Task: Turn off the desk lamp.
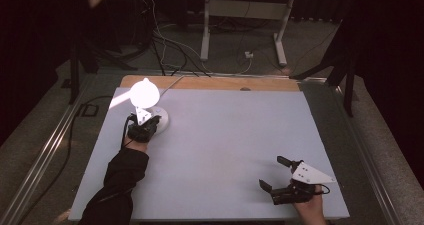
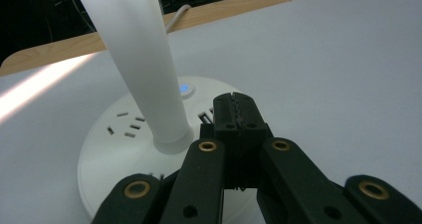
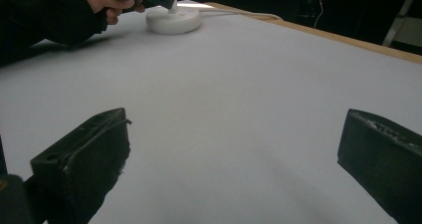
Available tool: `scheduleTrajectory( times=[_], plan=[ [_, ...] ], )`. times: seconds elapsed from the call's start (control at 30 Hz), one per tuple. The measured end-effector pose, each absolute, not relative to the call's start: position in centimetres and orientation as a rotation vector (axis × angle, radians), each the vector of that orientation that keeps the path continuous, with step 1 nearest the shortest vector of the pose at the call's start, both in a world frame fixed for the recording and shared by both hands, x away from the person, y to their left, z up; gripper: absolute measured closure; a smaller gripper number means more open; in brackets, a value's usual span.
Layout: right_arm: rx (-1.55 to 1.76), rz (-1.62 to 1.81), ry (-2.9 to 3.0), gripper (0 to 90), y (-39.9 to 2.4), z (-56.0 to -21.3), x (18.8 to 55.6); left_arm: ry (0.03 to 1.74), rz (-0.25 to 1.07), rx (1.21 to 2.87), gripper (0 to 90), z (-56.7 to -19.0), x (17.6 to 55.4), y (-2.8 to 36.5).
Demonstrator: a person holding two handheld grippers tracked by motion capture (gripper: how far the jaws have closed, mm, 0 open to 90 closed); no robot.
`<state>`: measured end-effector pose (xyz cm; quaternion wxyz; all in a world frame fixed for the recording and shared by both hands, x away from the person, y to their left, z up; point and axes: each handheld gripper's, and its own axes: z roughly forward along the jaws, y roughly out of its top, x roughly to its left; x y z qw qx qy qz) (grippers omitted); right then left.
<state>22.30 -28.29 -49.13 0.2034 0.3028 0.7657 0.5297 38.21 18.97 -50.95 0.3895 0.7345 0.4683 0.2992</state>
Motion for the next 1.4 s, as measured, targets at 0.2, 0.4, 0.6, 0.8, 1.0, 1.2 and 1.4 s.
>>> scheduleTrajectory(
  times=[0.2, 0.4, 0.6, 0.8, 1.0, 1.2, 1.4],
  plan=[
    [0.845, 1.479, 2.138, 0.0, -28.3, -49.1, 22.3, 1.201, 0.749, 1.873, 90.0, -51.3, 38.3, 19.1],
    [0.846, 1.481, 2.137, 0.0, -28.3, -49.1, 22.3, 1.205, 0.736, 1.88, 90.0, -51.6, 38.4, 19.0],
    [0.847, 1.48, 2.139, 0.0, -28.3, -49.2, 22.3, 1.206, 0.737, 1.889, 90.0, -51.8, 38.4, 19.0],
    [0.849, 1.479, 2.139, 0.0, -28.2, -49.1, 22.3, 1.178, 0.782, 1.925, 90.0, -51.8, 38.4, 18.5],
    [0.847, 1.479, 2.138, 0.0, -28.3, -49.1, 22.2, 1.2, 0.756, 1.898, 90.0, -51.8, 38.4, 18.6],
    [0.845, 1.48, 2.137, 0.0, -28.3, -49.1, 22.3, 1.208, 0.733, 1.874, 88.6, -50.6, 38.0, 18.2],
    [0.845, 1.481, 2.135, 0.0, -28.4, -49.1, 22.3, 1.244, 0.726, 1.862, 72.7, -49.8, 37.5, 17.6]
  ],
)
